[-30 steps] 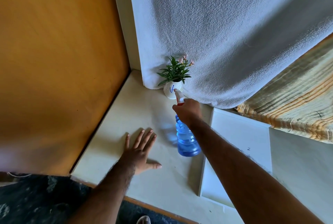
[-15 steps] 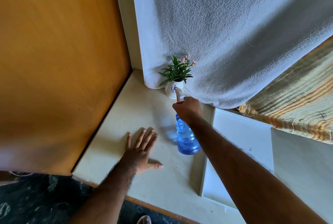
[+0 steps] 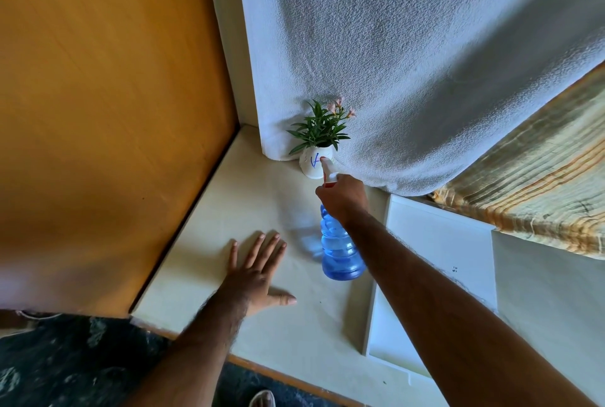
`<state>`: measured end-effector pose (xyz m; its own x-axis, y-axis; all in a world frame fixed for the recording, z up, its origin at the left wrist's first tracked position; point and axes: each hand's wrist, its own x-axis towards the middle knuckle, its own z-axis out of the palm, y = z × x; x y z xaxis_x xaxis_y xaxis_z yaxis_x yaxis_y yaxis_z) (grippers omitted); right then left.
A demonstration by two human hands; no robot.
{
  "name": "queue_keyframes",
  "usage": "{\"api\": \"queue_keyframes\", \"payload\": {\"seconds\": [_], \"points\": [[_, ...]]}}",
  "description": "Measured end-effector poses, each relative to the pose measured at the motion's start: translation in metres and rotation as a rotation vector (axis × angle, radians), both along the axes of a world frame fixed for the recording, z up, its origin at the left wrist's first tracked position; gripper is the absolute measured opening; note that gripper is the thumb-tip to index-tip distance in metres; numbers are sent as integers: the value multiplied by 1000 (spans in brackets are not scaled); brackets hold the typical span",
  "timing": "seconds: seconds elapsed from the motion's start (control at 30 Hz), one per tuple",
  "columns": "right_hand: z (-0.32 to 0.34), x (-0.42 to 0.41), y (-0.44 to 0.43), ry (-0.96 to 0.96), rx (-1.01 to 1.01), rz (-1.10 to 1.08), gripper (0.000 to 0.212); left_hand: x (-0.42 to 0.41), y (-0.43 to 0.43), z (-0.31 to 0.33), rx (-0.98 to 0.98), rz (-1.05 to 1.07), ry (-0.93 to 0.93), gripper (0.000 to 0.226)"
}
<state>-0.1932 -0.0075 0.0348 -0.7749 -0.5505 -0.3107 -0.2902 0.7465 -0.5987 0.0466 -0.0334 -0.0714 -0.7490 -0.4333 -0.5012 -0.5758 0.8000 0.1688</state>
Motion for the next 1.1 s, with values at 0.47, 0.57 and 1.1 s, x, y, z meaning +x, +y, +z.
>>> {"api": "queue_keyframes", "payload": {"seconds": [0.47, 0.57, 1.1], "points": [[53, -29, 67, -1, -832, -299, 16, 1, -1, -1, 0, 9, -4, 119], [58, -53, 91, 69, -926, -373, 13, 0, -1, 1, 2, 7, -10, 122], [6, -108, 166, 222, -870, -471, 20, -3, 3, 7, 11, 10, -10, 127]]}}
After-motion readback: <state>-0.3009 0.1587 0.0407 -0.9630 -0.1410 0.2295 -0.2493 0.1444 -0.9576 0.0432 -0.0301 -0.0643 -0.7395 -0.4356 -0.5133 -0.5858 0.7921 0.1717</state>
